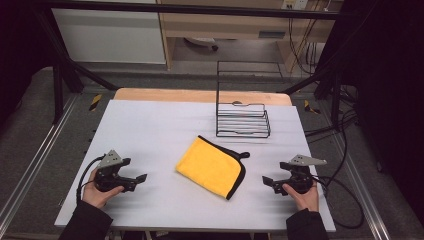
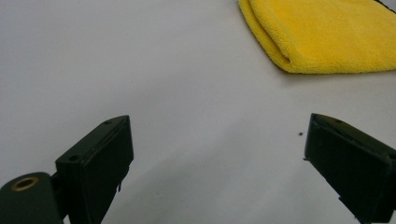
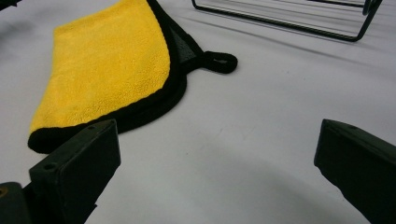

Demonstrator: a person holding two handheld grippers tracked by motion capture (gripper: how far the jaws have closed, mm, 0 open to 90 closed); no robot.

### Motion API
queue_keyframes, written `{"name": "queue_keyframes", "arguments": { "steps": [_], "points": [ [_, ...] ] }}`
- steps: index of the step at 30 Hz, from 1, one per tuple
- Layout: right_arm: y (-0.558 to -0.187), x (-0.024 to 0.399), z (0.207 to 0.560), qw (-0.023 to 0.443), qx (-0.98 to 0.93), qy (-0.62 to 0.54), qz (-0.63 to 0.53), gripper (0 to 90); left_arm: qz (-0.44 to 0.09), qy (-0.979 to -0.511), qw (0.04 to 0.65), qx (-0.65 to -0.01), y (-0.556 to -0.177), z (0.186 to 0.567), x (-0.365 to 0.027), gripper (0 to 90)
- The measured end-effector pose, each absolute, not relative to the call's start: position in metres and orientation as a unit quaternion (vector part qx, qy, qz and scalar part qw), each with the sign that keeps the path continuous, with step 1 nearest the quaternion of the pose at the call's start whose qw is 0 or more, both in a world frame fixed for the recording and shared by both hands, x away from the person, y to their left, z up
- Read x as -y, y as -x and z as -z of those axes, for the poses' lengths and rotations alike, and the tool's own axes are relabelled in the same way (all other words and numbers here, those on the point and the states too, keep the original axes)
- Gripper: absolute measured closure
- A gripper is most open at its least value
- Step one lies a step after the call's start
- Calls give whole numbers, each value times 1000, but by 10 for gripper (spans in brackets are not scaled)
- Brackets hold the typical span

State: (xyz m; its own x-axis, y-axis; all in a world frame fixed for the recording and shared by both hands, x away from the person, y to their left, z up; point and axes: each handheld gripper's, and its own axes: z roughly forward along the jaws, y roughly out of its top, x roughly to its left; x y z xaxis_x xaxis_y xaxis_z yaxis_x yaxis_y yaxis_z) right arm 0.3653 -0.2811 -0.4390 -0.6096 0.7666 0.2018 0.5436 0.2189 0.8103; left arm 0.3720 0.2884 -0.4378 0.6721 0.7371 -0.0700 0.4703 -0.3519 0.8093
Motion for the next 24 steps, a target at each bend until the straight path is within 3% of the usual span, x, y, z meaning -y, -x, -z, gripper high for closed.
{"name": "queue_keyframes", "arguments": {
  "steps": [24],
  "points": [
    [-362, 255, 431, 131, -790, -406, -440, 29, -165, -806, 427, -375, -370, 437, -289, 81]
  ]
}}
